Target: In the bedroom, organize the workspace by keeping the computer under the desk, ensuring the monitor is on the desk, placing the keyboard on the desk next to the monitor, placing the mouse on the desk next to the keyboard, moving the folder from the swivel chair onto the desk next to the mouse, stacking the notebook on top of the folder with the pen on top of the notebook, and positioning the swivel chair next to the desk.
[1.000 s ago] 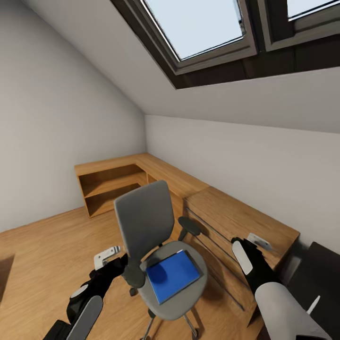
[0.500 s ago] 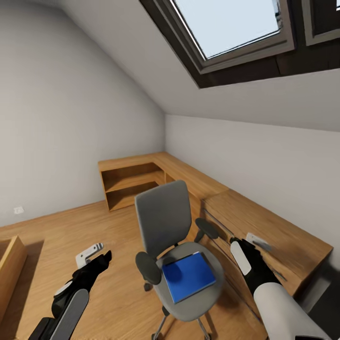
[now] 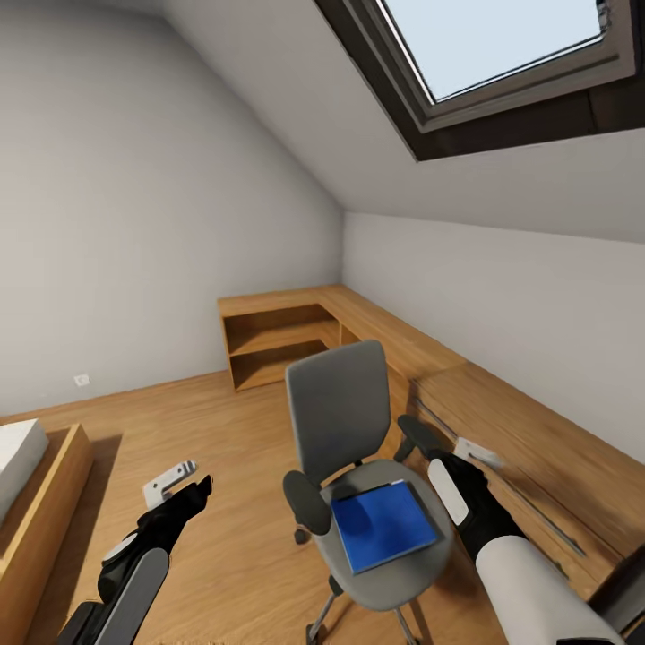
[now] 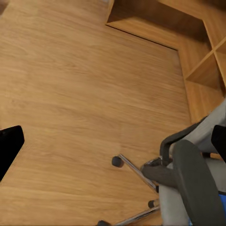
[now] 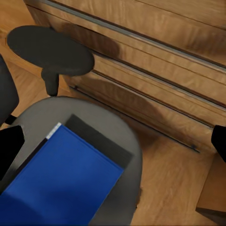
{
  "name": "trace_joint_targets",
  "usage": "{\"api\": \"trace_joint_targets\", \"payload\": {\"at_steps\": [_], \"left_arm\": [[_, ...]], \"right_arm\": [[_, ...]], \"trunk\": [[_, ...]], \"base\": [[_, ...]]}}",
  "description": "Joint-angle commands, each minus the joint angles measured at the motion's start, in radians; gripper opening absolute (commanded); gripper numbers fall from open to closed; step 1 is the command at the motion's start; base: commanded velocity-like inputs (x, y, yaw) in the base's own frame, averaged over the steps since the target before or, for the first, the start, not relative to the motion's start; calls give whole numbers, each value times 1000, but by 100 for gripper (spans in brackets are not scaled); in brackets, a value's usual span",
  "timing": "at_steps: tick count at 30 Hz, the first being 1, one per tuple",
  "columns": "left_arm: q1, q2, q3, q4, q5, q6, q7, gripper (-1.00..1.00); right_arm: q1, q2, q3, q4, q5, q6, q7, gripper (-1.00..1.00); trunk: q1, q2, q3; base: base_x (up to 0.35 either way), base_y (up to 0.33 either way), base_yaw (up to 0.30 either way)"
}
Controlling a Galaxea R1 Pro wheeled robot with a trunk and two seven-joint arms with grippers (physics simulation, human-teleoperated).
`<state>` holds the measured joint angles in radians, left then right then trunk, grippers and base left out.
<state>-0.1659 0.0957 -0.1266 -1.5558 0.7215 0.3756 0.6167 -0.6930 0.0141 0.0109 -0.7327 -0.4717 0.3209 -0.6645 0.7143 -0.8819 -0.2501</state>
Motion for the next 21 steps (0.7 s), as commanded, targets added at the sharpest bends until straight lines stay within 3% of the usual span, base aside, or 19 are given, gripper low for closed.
{"api": "trace_joint_targets", "payload": {"at_steps": [1, 9, 21], "left_arm": [[-1, 1, -2, -1, 7, 2, 8, 100], [-1, -4, -3, -6, 6, 1, 6, 100], [-1, -7, -5, -12, 6, 1, 7, 100]], "right_arm": [[0, 0, 2, -2, -4, 6, -6, 100], [0, -1, 2, -1, -5, 6, 24, 100], [12, -10, 1, 20, -2, 10, 207, 100]], "trunk": [[0, -1, -3], [0, -1, -11], [42, -78, -49]], "base": [[0, 0, 216], [0, 0, 211], [0, 0, 54]]}}
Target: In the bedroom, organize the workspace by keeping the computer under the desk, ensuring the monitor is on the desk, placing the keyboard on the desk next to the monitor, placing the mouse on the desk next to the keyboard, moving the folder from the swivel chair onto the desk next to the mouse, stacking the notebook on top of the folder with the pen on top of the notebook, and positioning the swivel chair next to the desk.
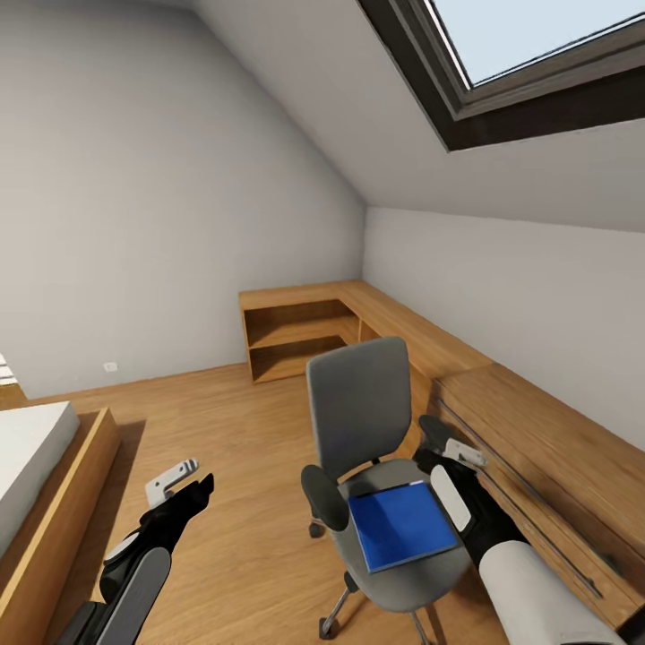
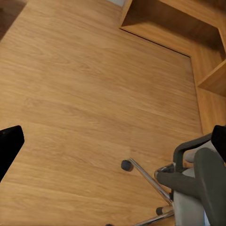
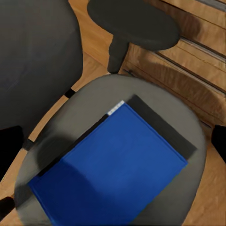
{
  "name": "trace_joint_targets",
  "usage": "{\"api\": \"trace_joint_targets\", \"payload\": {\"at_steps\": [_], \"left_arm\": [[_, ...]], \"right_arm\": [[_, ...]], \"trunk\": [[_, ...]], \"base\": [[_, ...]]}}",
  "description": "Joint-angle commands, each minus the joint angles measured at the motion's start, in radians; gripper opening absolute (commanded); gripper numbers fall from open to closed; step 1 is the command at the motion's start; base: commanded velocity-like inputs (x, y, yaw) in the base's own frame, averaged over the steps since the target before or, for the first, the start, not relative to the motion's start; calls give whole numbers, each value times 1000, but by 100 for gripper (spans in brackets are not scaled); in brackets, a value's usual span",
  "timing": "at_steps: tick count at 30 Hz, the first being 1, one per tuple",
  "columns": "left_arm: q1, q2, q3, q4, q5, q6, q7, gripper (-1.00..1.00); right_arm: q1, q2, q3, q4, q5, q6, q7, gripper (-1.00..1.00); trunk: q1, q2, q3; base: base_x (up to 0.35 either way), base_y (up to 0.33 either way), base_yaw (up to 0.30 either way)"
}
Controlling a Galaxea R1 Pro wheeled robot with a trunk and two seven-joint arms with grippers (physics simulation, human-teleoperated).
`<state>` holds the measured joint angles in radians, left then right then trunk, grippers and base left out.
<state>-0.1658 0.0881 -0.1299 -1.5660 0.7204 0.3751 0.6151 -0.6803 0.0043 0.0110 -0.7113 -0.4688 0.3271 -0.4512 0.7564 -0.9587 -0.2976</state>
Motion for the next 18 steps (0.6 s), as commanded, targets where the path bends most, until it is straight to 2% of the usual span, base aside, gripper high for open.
{"api": "trace_joint_targets", "payload": {"at_steps": [1, 3, 6, 18], "left_arm": [[-1, 1, -2, -2, 7, 2, 9, 100], [-1, 1, -2, -2, 7, 2, 10, 100], [-1, 0, -4, -1, 7, 2, 11, 100], [-1, -1, -11, 0, 6, 2, 12, 100]], "right_arm": [[1, -1, 1, 1, -5, 4, 13, 100], [2, 0, 1, 3, -6, 4, 47, 100], [2, 0, 2, 5, -5, 0, 61, 100], [2, 0, 2, 18, -4, 0, 62, 100]], "trunk": [[4, -8, -5], [12, -22, -11], [23, -43, -20], [69, -127, -58]], "base": [[0, 0, 2], [0, 0, 1], [0, 0, 0], [0, 0, 0]]}}
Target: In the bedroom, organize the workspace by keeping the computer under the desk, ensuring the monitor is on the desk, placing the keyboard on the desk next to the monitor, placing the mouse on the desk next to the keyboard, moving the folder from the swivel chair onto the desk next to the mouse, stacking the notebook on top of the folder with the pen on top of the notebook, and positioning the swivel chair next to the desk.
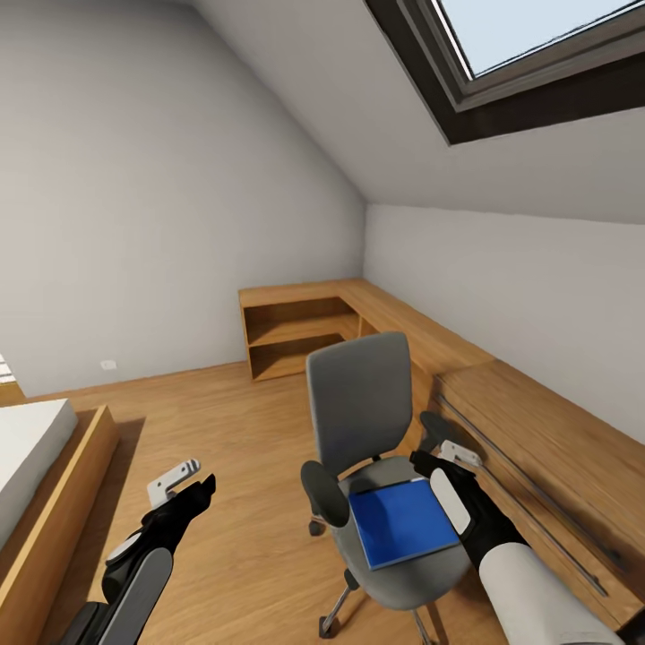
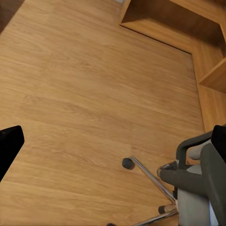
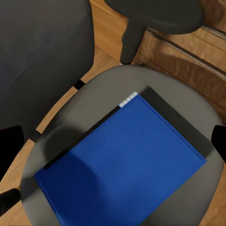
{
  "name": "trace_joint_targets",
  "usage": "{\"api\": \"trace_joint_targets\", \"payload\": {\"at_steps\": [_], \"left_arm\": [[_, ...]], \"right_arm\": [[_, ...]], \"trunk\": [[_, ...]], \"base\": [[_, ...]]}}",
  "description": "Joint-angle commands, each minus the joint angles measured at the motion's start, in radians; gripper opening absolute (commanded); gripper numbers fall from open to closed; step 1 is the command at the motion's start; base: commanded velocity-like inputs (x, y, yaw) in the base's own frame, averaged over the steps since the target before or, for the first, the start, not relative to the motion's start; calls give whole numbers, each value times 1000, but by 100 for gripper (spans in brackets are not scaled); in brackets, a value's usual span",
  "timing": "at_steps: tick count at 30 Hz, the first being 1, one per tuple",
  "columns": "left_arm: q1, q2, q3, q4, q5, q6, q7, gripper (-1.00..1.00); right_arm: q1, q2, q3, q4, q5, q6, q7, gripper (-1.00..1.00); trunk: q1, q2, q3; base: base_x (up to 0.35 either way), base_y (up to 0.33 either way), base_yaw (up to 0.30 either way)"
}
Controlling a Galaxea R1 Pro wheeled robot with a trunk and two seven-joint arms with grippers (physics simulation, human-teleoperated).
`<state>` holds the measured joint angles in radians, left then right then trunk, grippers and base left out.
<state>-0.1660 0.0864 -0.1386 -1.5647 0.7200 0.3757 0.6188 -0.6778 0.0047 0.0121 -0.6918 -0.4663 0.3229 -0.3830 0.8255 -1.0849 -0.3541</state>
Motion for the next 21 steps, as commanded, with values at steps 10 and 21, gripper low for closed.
{"api": "trace_joint_targets", "payload": {"at_steps": [10, 21], "left_arm": [[-1, 1, -1, -2, 7, 2, 9, 100], [-1, 1, -1, 0, 9, 2, 9, 100]], "right_arm": [[0, -1, 0, -1, -6, 2, -7, 100], [0, -12, 0, 23, -6, -43, 24, 100]], "trunk": [[39, -71, -33], [81, -148, -67]], "base": [[0, 0, 0], [0, 0, 0]]}}
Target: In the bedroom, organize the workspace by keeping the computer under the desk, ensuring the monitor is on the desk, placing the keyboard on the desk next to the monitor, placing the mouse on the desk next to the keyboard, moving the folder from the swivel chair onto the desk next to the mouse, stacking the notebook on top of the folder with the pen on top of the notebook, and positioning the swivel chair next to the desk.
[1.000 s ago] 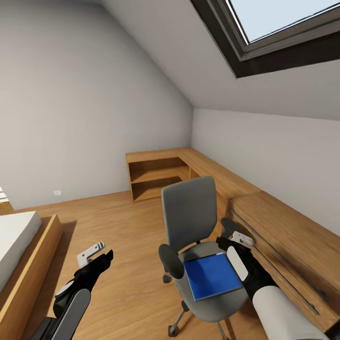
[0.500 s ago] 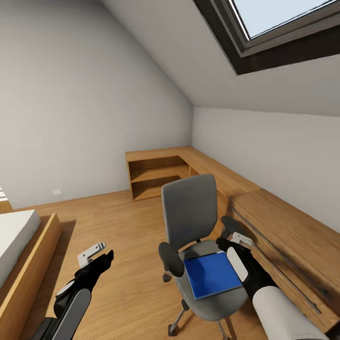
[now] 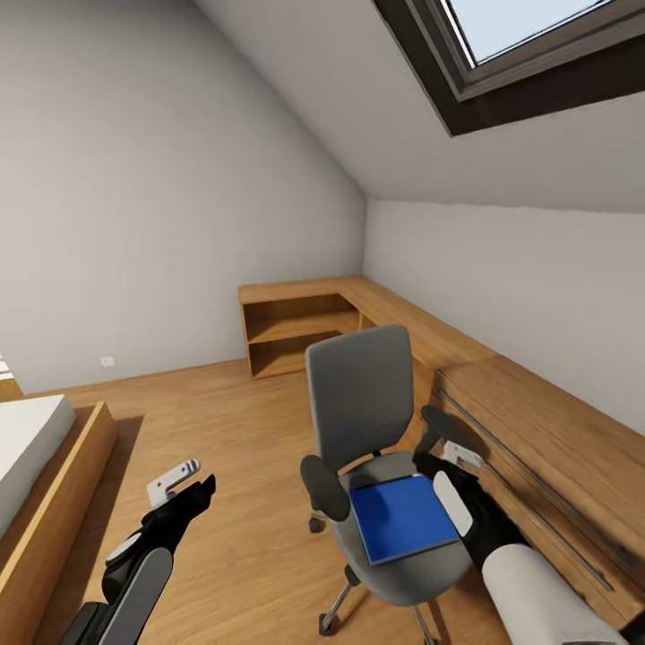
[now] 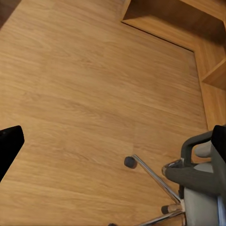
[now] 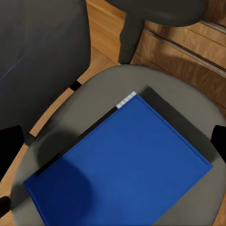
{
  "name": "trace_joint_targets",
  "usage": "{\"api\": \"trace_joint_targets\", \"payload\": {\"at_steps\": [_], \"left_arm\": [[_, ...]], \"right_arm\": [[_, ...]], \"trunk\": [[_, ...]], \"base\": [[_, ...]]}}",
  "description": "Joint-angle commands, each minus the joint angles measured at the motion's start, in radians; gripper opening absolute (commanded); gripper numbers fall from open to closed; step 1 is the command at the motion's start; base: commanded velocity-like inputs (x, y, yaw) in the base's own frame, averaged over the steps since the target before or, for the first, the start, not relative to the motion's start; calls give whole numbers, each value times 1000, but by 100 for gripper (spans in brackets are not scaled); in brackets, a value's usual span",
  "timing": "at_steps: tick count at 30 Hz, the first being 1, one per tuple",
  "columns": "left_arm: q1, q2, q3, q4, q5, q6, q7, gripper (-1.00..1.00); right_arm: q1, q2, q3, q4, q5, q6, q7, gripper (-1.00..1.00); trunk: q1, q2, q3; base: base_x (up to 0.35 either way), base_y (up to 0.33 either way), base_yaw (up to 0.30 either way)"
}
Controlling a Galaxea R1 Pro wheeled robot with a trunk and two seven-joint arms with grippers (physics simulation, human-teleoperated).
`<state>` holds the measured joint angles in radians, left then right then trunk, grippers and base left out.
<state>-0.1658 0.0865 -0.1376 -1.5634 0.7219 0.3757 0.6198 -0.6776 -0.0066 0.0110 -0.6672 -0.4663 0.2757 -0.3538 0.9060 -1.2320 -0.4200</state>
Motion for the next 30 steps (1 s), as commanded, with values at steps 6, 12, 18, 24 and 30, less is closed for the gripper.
{"api": "trace_joint_targets", "payload": {"at_steps": [6, 12, 18, 24, 30], "left_arm": [[-1, 1, -2, -1, 7, 2, 9, 100], [-1, 0, -2, -1, 7, 2, 9, 100], [-1, -6, -3, -1, 7, 2, 9, 100], [-1, -23, -2, 2, 8, 2, 9, 100], [-1, -30, -3, 3, 8, 2, 9, 100]], "right_arm": [[0, -23, 3, 108, -3, -154, 142, 100], [-2, -48, 7, 248, 14, -250, 248, 100], [-46, -47, 6, 384, 132, -255, 233, 100], [-235, -52, 4, 454, 158, -207, 138, 100], [-253, -10, -1, 525, 152, -216, 135, 100]], "trunk": [[23, -43, -20], [46, -85, -39], [69, -127, -58], [92, -169, -76], [115, -211, -95]], "base": [[0, 0, 0], [0, 0, 0], [0, 0, 0], [0, 0, 0], [0, 0, 0]]}}
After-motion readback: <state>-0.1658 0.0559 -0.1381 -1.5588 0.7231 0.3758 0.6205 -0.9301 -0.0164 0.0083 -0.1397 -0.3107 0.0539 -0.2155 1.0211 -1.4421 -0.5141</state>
